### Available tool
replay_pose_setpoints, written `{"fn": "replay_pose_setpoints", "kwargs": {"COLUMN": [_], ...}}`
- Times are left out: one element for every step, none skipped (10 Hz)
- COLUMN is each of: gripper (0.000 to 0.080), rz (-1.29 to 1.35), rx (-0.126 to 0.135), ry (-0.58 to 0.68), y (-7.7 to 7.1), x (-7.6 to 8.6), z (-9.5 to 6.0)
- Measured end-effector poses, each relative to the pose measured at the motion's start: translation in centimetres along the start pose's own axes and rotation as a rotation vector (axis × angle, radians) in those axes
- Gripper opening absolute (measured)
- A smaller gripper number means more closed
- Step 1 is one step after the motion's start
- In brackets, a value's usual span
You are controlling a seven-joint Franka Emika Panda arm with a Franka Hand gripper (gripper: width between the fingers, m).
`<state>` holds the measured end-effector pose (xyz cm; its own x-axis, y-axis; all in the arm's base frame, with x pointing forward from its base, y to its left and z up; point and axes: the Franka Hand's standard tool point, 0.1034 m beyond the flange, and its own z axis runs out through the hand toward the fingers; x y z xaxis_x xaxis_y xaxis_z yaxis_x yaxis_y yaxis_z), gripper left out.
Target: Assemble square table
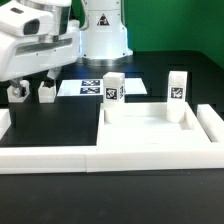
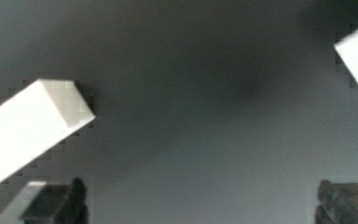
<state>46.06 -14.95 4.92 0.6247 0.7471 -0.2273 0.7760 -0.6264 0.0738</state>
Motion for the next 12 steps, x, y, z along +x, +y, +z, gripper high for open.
{"fn": "replay_pose_setpoints", "kwargs": {"gripper": [0.0649, 0.0649, 0.0649, 0.0649, 0.0649, 0.0649, 0.0649, 0.0649, 0.0649, 0.0649, 0.0649, 0.0649], "rz": [0.083, 0.098, 0.243, 0.427, 0.512, 0.645, 0.792, 0.856, 0.850, 0.833, 0.831, 0.827], "rx": [0.008, 0.012, 0.028, 0.054, 0.069, 0.098, 0.156, 0.173, 0.167, 0.168, 0.168, 0.169], "ry": [0.007, 0.010, 0.011, -0.008, -0.024, -0.055, -0.100, -0.108, -0.099, -0.098, -0.098, -0.099], "y": [-0.2, -0.2, -0.4, -0.6, -0.8, -1.4, -2.5, -2.5, -2.4, -2.5, -2.5, -2.6], "x": [0.3, 0.4, 0.5, 0.5, 0.0, -0.7, -1.1, -0.8, -0.5, -0.5, -0.4, -0.3], "z": [0.0, 0.0, 0.1, 0.5, 0.7, 1.0, 1.5, 1.7, 1.6, 1.6, 1.6, 1.7]}}
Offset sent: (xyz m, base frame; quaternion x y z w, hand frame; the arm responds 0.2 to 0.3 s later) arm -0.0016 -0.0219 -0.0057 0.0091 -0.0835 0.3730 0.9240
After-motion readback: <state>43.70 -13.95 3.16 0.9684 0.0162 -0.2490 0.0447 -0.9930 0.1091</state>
